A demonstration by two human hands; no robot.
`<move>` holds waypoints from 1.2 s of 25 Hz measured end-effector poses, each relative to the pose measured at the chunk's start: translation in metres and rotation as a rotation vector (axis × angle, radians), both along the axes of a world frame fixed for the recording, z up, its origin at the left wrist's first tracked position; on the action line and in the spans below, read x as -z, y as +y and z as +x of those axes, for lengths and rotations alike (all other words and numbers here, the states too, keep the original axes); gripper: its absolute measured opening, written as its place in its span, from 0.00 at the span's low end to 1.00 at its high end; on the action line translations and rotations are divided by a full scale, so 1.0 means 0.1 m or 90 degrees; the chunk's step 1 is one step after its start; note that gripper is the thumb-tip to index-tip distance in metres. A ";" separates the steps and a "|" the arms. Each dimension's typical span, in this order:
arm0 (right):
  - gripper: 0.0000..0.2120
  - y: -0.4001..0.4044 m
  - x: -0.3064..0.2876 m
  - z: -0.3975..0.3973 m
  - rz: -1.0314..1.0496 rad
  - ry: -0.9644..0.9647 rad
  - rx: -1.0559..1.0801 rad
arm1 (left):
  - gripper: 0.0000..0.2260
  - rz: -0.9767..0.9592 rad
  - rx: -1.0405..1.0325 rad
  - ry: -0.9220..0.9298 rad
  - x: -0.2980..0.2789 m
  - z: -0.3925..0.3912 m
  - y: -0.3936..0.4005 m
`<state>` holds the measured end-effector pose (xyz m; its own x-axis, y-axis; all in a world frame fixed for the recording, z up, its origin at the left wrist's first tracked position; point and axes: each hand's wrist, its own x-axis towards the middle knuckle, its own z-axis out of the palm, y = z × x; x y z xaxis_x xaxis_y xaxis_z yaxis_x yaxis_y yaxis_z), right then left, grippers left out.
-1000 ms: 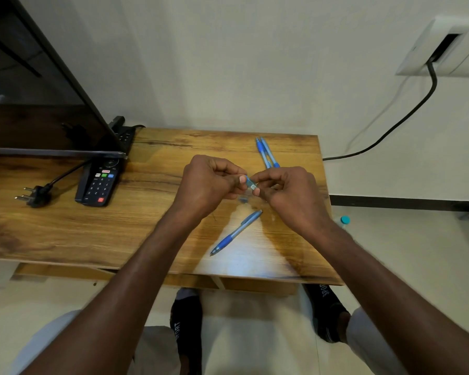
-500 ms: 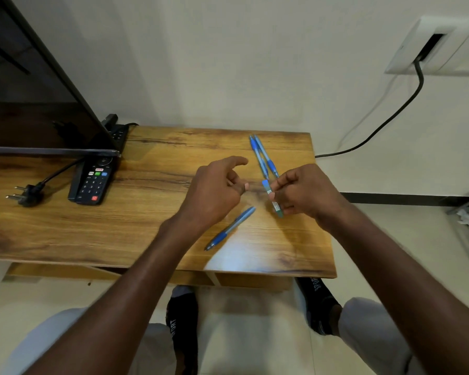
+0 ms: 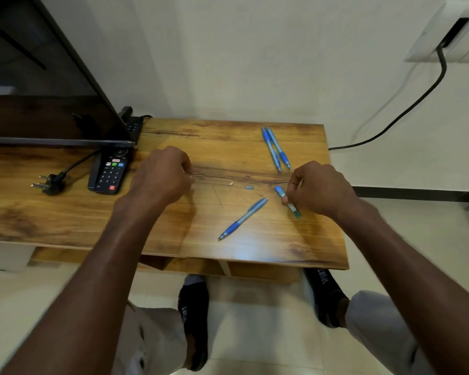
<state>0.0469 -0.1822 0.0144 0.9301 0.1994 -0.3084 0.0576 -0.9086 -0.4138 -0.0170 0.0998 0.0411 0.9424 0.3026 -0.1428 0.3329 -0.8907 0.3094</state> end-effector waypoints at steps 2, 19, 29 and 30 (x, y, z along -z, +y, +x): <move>0.05 0.10 -0.01 -0.02 -0.005 -0.089 0.015 | 0.07 -0.017 -0.037 0.015 -0.02 -0.03 0.05; 0.36 1.19 0.07 -0.14 -0.082 -0.134 -0.369 | 0.14 -0.105 -0.050 0.210 0.09 -0.05 0.17; 0.32 1.16 0.02 -0.08 -0.074 -0.111 -0.389 | 0.18 -0.124 -0.041 0.205 0.10 -0.05 0.14; 0.32 1.16 0.02 -0.08 -0.073 -0.113 -0.385 | 0.18 -0.121 -0.039 0.205 0.12 -0.04 0.12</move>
<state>0.0384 -0.0657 0.0123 0.7025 0.6799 -0.2103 0.6326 -0.7320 -0.2529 -0.0209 0.1122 0.0295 0.8211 0.2964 -0.4877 0.4907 -0.8031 0.3380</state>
